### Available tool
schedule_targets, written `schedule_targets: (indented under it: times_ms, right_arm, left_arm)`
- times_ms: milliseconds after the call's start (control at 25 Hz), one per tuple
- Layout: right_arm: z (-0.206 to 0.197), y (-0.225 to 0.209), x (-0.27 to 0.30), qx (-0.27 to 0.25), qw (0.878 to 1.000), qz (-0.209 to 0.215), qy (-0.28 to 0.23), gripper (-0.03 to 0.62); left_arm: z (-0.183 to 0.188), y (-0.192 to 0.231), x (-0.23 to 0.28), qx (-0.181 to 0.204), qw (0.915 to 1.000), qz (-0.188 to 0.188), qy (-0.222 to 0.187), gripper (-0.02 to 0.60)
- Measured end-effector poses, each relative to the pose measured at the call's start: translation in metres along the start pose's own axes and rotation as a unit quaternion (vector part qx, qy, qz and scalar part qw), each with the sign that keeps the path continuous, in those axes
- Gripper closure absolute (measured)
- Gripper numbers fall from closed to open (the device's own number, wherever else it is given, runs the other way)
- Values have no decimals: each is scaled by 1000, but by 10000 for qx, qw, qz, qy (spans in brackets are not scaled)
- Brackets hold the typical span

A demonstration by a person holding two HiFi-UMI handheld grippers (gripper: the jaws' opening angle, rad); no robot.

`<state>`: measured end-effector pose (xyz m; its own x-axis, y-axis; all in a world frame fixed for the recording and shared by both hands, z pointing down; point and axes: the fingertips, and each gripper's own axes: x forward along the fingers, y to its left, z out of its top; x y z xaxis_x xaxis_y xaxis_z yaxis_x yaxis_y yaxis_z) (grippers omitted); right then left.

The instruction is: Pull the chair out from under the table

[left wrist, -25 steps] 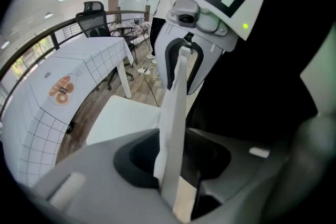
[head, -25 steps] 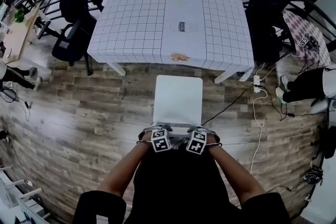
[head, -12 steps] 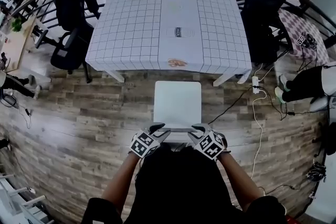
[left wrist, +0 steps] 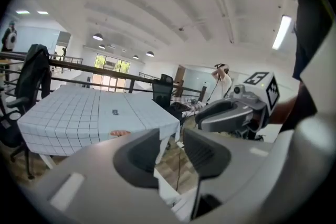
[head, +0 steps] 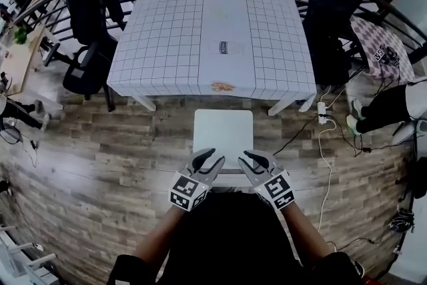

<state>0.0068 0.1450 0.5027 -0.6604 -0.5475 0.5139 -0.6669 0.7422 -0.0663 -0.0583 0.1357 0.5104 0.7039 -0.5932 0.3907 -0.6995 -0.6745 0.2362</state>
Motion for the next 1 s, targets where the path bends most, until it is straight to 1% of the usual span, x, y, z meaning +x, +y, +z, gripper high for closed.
schedule_targets:
  times_ms: [80, 240, 360, 440, 520, 600, 680, 880, 1000]
  right_arm:
    - [7, -1, -6, -24, 9999, -58, -157, 523]
    - [12, 3, -28, 372, 9977, -257, -508, 528]
    - [26, -18, -31, 600, 9932, -501, -859, 556]
    - [30, -26, -32, 576, 9903, -638, -1088, 584]
    - [41, -30, -34, 439, 9898, -673, -1174, 594]
    - [56, -25, -36, 273, 9900, -637, -1226, 595]
    - [63, -16, -39, 237, 9894, -628, -1289, 595]
    - [51, -28, -46, 618, 9829, -736, -1569, 595]
    - [54, -28, -50, 642, 9802, -761, -1712, 595]
  left_arm:
    - [8, -5, -2, 154, 9997, 95, -139, 459]
    - [12, -25, -18, 288, 9988, 79, -395, 506]
    - [29, -20, -13, 397, 9976, 83, -570, 534]
    - [36, -20, -10, 458, 9966, 147, -664, 553]
    - [51, -19, -7, 458, 9960, 170, -753, 567]
    - [66, -21, -10, 445, 9958, 59, -803, 571]
    - [72, -27, -14, 474, 9956, -80, -810, 571]
    - [65, -40, 3, 617, 9946, -169, -818, 572]
    - [67, -43, 5, 625, 9944, -243, -816, 572]
